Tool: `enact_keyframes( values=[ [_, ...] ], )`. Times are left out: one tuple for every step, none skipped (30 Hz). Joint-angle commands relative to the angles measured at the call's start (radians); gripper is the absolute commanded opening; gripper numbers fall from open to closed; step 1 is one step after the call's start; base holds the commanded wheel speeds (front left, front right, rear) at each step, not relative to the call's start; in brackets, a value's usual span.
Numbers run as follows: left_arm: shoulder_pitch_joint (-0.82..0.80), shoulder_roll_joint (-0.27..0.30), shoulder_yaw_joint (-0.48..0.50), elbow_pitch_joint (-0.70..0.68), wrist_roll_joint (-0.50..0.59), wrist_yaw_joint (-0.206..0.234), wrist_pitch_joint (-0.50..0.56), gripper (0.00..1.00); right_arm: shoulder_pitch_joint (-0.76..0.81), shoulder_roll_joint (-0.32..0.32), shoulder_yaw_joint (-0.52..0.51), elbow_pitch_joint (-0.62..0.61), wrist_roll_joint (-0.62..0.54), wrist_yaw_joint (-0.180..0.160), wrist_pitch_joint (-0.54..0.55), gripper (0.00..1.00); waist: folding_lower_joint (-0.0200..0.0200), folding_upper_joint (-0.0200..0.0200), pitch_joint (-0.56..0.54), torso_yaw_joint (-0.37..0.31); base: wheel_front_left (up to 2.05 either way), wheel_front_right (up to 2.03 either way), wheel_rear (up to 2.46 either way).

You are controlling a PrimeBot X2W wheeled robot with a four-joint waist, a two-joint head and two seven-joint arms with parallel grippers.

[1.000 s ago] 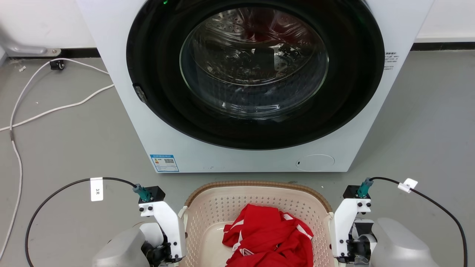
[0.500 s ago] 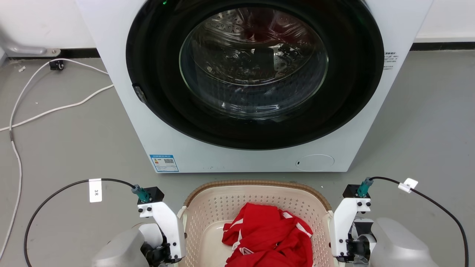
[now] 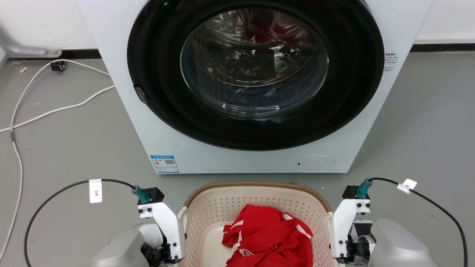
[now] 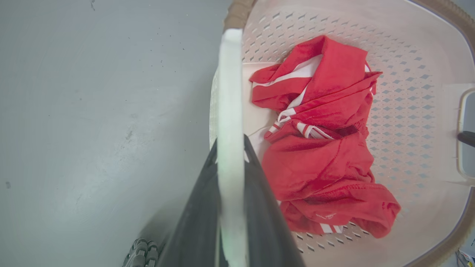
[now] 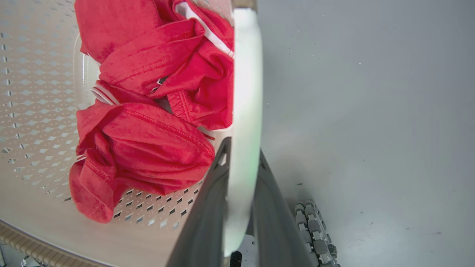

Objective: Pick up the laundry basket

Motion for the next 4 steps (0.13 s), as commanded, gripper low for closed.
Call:
enact_keyframes(
  values=[
    [-0.011,0.008,-0.001,0.004,-0.002,0.002,-0.009,0.0,0.007,-0.001,-0.001,0.0,-0.005,0.003,0.0,0.0,0.0,-0.0001,-0.001,0.0,0.0,0.0,0.0],
    [-0.011,0.008,-0.001,0.003,-0.004,0.002,-0.009,0.0,0.006,-0.001,-0.001,0.0,-0.006,0.003,-0.001,0.0,0.0,-0.0001,0.0,0.0,0.0,0.0,0.0],
    [-0.011,0.008,-0.002,0.003,-0.004,0.002,-0.01,0.0,0.007,0.0,-0.001,0.0,-0.006,0.003,-0.002,0.0,0.0,-0.0001,-0.001,0.0,0.0,0.0,0.0],
    [-0.011,0.008,-0.003,0.002,-0.005,0.002,-0.011,0.0,0.007,0.0,-0.001,0.0,-0.006,0.003,-0.003,0.0,0.0,-0.0001,-0.001,0.0,0.0,0.0,0.0]
  ],
)
